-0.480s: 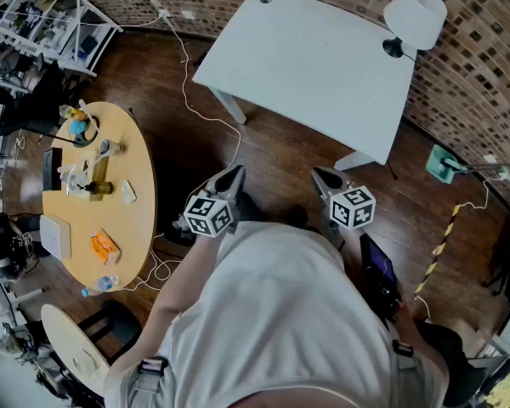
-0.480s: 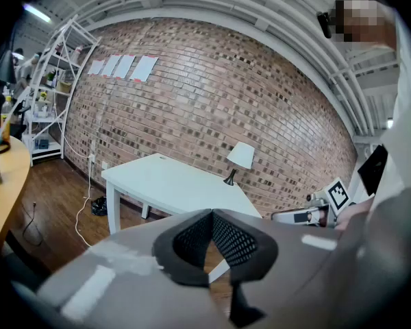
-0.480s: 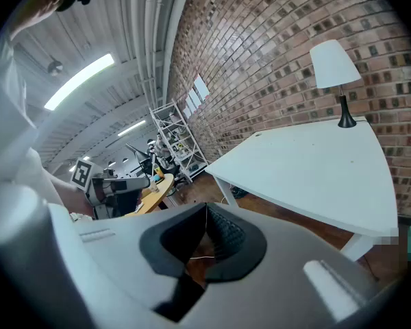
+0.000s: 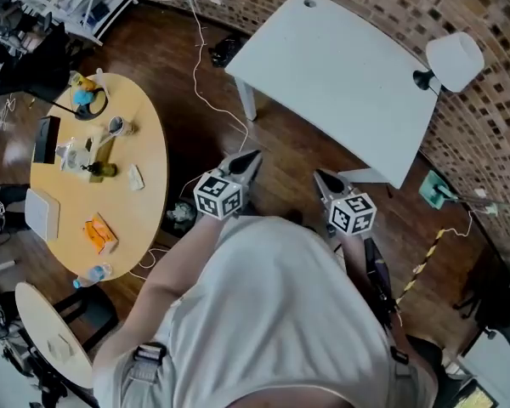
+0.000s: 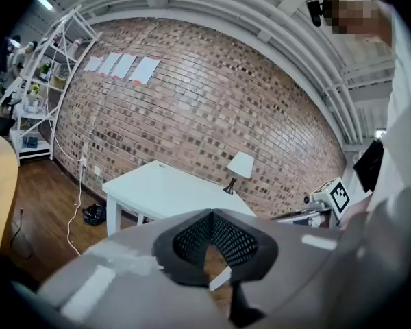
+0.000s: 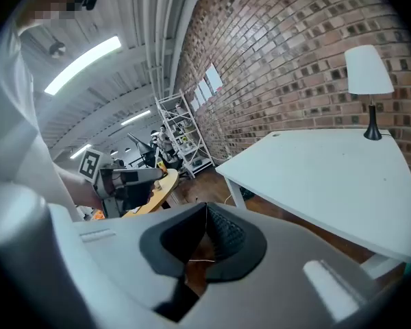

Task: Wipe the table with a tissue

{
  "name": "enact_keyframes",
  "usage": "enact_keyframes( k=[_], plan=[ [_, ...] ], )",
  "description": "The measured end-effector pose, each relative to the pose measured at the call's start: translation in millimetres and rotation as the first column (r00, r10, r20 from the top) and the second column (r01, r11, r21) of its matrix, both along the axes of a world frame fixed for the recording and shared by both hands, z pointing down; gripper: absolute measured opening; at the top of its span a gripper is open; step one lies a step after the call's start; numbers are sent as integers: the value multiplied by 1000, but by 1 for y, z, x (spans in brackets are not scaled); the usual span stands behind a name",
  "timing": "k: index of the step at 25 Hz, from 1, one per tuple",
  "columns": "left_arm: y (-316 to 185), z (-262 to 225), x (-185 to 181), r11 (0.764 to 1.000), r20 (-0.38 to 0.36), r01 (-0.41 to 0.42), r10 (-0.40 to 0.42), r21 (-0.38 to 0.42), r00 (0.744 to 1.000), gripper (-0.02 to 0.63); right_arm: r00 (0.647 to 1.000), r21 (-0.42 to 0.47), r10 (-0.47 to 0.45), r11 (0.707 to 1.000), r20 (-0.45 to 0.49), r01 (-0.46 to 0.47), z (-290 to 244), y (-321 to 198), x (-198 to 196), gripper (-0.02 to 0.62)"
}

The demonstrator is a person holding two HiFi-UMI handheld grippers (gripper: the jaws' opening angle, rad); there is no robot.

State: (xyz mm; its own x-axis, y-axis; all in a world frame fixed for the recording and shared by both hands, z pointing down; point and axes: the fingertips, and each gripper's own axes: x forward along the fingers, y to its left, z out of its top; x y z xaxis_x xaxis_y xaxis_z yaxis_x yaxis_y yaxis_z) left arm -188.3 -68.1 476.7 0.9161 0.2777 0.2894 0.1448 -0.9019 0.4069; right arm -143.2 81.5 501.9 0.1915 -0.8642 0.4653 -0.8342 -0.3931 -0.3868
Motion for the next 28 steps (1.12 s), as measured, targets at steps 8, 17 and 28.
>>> enact_keyframes(
  k=[8,17,28],
  plan=[
    [-106,-8,-42,994,-30,112,-112,-18,993,5,999,22,-50,998,-21,51,-16,-104,6,9],
    [-199,9,-107,948,7,317,-317,-23,948,5,948,59,-313,947,-52,315,-37,-238,-31,9],
    [-260,47,-152,828,134,554,-560,85,817,5,750,127,-662,744,2,656,-25,-355,-58,9]
  ],
)
